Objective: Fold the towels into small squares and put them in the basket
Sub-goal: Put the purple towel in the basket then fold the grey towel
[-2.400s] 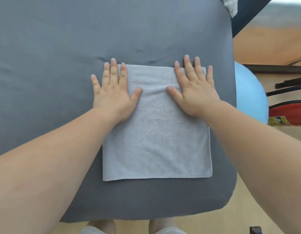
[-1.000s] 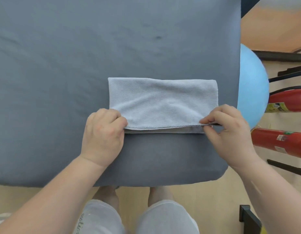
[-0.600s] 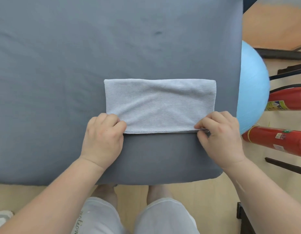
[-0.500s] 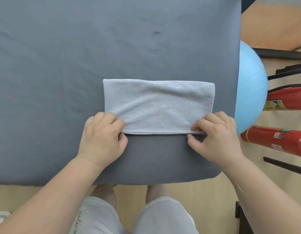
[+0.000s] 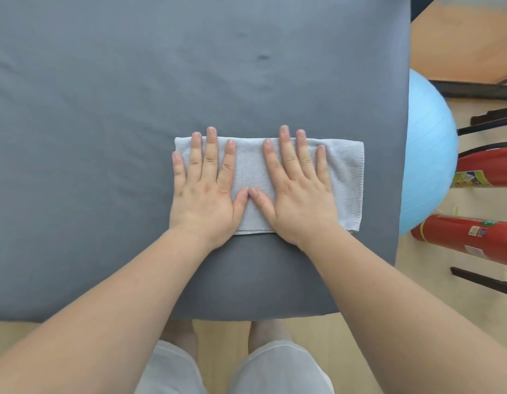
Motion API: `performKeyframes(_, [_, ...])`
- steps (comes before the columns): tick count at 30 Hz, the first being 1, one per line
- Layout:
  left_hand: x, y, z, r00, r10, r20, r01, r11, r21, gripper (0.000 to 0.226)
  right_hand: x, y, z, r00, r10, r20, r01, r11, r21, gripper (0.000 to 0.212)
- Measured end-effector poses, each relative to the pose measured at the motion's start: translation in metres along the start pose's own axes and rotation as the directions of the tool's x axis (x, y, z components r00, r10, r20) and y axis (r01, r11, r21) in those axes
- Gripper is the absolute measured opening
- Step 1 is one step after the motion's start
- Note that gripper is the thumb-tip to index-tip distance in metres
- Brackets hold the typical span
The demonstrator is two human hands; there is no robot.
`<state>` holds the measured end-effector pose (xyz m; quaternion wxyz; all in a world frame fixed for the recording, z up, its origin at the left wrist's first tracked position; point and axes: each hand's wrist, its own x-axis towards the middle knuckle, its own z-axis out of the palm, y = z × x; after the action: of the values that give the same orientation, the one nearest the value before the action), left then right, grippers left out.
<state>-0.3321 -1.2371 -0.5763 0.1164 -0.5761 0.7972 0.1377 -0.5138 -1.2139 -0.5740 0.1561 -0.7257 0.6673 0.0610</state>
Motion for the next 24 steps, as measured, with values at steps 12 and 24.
performKeyframes(12, [0.013,-0.014,-0.004,0.999,0.025,0.04,-0.025,1.0,0.0,0.104,0.0,0.044,-0.006,0.981,0.193,0.03,-0.193,0.981,-0.012,0.099])
performKeyframes(24, [-0.028,-0.029,-0.014,0.976,-0.147,-0.16,0.107,0.966,-0.236,0.08,-0.015,-0.021,-0.003,0.992,0.122,0.03,-0.121,0.992,-0.032,0.09])
